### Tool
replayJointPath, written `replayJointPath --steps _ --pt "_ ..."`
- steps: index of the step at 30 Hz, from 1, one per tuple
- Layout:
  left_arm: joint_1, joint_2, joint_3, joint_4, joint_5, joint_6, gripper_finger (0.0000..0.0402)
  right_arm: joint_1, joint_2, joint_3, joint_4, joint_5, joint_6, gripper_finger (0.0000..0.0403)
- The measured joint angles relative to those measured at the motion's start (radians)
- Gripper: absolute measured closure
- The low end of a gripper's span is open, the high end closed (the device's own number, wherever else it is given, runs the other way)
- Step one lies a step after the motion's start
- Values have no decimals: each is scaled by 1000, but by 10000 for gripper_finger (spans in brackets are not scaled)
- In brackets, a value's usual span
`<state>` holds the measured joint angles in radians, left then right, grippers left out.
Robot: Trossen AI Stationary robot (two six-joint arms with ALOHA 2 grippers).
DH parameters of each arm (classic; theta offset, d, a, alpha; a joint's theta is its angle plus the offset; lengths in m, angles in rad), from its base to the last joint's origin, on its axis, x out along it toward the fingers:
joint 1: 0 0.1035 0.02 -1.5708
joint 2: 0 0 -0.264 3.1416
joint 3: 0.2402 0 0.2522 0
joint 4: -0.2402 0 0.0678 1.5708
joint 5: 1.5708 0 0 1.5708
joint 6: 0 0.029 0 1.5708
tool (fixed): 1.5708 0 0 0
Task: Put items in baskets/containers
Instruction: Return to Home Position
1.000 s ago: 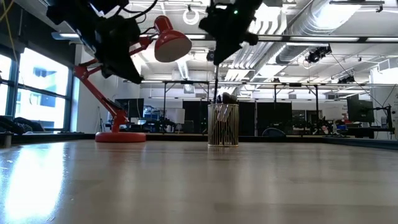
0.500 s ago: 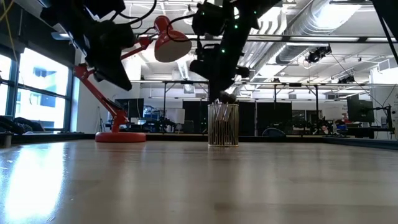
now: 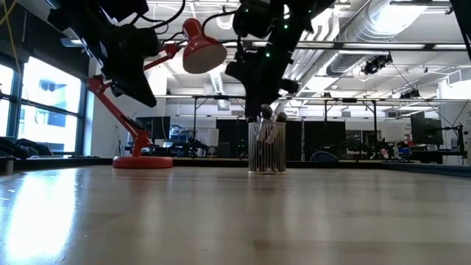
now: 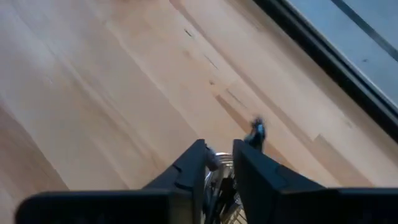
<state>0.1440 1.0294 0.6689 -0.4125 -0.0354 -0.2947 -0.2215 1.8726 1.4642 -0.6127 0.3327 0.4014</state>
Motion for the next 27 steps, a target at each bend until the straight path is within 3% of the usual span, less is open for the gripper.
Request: replayJointPath --steps 8,15,27 --pt "0 0 0 26 0 -24 348 0 -83 0 4 53 -35 274" --pt "0 0 0 74 0 -25 348 0 -198 0 4 93 -66 270" --pt "0 0 0 84 -1 -25 348 30 -351 0 -21 15 -40 270"
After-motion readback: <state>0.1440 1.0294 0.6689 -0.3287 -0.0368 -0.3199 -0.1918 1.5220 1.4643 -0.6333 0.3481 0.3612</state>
